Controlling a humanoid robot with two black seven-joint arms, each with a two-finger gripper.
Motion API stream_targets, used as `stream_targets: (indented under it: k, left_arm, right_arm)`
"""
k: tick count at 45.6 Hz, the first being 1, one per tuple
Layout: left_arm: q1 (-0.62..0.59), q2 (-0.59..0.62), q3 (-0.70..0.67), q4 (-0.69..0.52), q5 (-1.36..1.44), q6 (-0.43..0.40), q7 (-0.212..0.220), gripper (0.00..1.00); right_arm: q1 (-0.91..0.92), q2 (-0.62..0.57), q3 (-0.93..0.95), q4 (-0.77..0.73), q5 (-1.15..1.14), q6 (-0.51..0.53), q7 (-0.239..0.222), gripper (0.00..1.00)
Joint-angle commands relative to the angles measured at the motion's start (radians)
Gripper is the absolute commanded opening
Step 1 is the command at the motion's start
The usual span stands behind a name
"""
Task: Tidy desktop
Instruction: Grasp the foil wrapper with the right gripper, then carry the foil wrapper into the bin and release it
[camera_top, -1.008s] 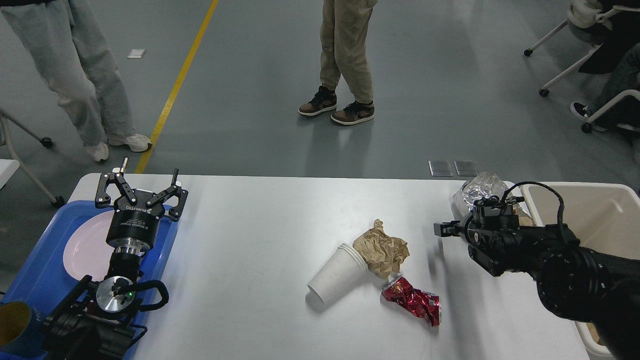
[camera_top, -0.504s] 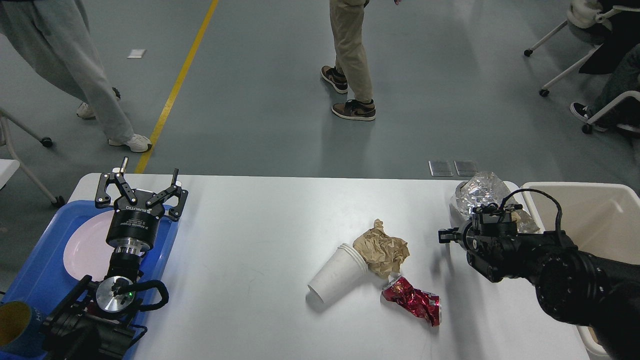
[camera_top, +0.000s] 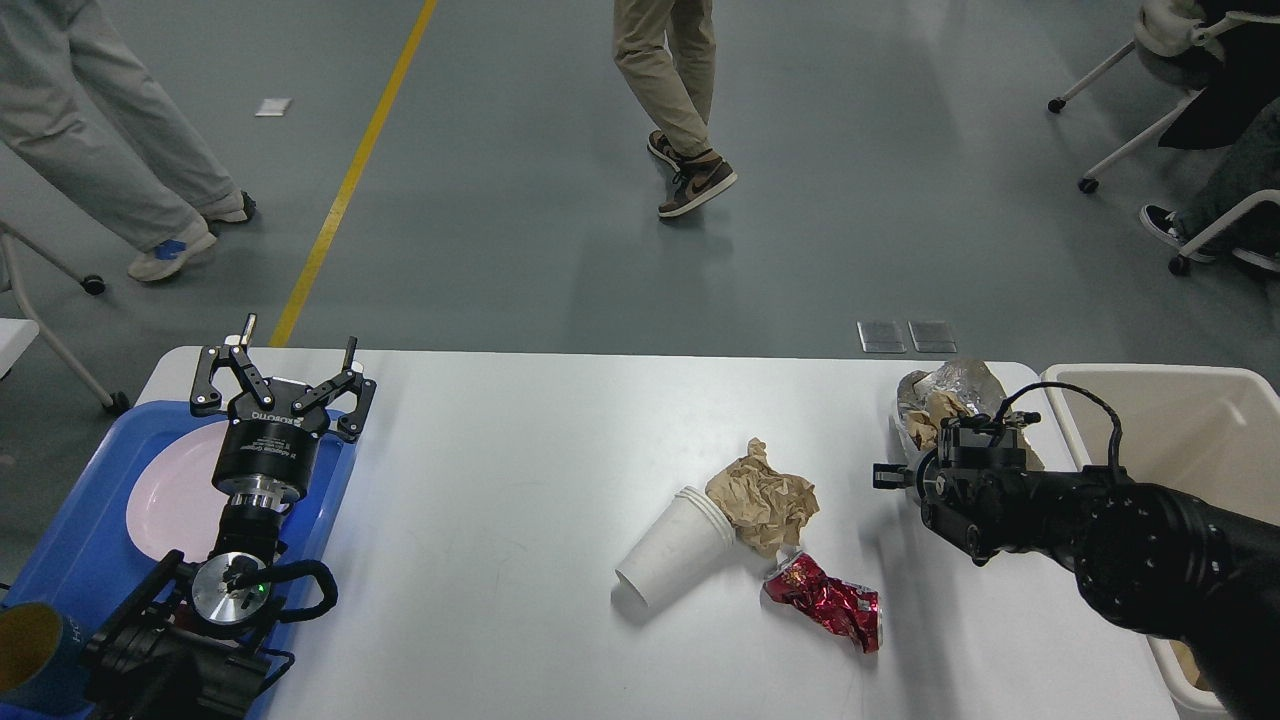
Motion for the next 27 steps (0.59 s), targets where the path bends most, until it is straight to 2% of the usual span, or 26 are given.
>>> stream_targets:
  k: [1,5,12,21,27]
  left_arm:
    - [0.0,0.0,0.0,0.0,0.0,0.0,0.0,0.96]
    - [0.0,0.0,0.0,0.0,0.0,0.0,0.0,0.96]
    - [0.0,0.0,0.0,0.0,0.0,0.0,0.0,0.96]
    - [0.0,0.0,0.0,0.0,0.0,0.0,0.0,0.96]
    - [0.0,0.0,0.0,0.0,0.0,0.0,0.0,0.96]
  right_arm:
    - [0.02,-0.009,0.001,0.028,0.0,0.005,-0.008,0.0]
    - [0.072,-0.053,-0.001,0.116,0.0,0.015,-0.024,0.0]
    - [0.245,-0.156,-0.007,0.365,0.0,0.054,-0.03,0.0]
    - [0.564,-0.332,-0.031,0.691,0.003,0.189,-0.028,0.0]
    - [0.834,-0.366,-0.175,0.911,0.064,0.245,-0.015,0.0]
